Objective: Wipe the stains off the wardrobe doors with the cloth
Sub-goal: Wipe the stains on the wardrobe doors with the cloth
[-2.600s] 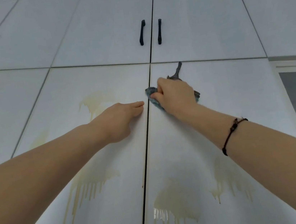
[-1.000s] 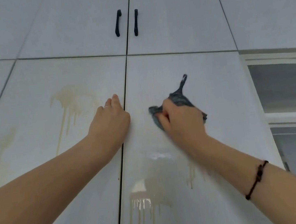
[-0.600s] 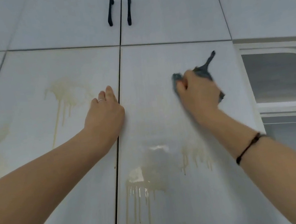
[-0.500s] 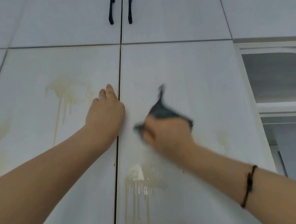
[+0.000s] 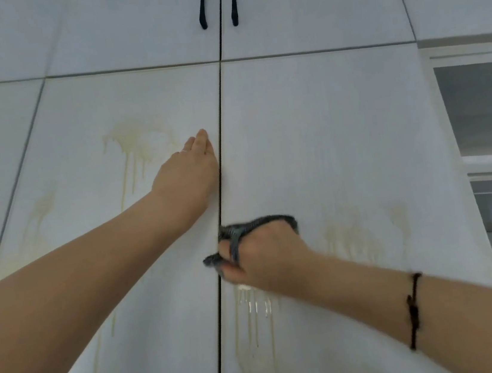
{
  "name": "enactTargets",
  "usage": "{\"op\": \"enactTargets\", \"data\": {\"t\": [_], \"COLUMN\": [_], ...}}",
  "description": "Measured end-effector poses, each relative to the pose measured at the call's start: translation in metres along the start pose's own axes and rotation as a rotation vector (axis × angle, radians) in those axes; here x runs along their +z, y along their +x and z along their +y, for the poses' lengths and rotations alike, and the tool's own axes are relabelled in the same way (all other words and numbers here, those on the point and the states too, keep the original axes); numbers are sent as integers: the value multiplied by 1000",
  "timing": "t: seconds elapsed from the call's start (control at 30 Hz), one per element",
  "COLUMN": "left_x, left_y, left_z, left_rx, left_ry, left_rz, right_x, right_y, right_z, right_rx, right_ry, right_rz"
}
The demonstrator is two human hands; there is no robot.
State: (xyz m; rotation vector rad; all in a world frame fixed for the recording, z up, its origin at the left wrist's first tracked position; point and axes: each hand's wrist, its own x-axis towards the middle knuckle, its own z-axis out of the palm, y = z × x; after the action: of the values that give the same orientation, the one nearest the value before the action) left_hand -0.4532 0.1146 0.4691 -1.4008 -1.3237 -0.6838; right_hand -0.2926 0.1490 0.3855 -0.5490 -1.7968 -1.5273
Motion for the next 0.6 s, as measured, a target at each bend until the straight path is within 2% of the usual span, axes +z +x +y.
{"op": "enactTargets", "data": {"t": [0.07,0.13,0.2,0.27,0.37,0.43,0.5,0.6], "left_x": [-1,-1,1,3,4,7,8,9], "left_y": [-1,-1,0,0,0,-2,-2,-3], "left_z": [-6,-9,-9,-7,-3,0,0,-2], "left_rx": [7,10,3,-6,-9,-7,3,-3], "left_ry": [-27,-65,-69,-60,-50,-24,4,19], "left_rz": [-2,6,8,-2,12,29,44,61], "right_x": [-12,-37,-43,-30,5,5,-7,-36], "right_y": [33,72,89,80,22,9,35,84], "right_z": [39,87,111,84,-5,-11,27,85], "right_rx": [110,408,568,567,147,9,121,492], "right_ry": [-94,-126,-87,-127,-25,-57,-111,-140], "right_rz": [13,50,111,99,6,-38,-6,65]}}
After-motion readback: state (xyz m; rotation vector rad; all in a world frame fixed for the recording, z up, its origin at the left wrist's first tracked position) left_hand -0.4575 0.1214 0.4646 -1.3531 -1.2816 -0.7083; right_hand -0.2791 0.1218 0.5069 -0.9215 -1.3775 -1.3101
